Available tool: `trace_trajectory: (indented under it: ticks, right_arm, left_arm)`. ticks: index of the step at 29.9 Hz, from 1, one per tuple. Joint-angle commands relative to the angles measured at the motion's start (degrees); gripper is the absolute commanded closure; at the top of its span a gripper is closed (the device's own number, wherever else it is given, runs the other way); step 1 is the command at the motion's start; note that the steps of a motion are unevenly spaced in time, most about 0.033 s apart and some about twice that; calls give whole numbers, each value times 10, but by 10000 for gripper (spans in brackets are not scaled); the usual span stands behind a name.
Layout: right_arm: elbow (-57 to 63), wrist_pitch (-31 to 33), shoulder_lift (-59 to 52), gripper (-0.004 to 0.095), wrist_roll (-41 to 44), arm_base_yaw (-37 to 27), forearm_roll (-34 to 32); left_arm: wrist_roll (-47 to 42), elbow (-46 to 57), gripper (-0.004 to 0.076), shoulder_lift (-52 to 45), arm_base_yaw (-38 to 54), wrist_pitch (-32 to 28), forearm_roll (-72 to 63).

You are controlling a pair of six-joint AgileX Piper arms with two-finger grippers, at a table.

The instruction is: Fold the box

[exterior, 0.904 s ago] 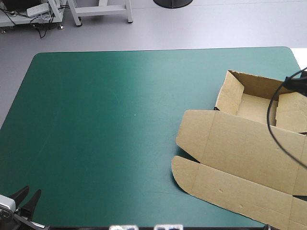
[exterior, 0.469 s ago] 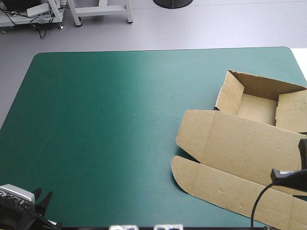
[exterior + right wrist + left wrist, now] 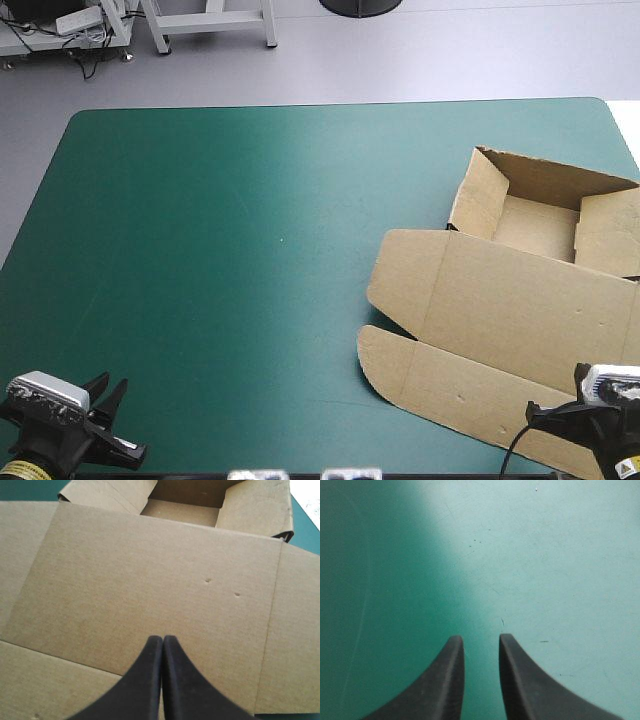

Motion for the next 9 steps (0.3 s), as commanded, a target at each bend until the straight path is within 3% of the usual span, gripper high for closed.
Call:
trace_trajectory:
  ticks: [1, 9]
  right_arm:
    - [2, -49, -11, 920, 12, 2, -14]
    - [22, -44, -18, 921, 19, 2, -40]
  left_arm:
    - [0, -10, 590, 12, -1, -57, -2]
    - [-3, -9, 650, 12, -1, -57, -2]
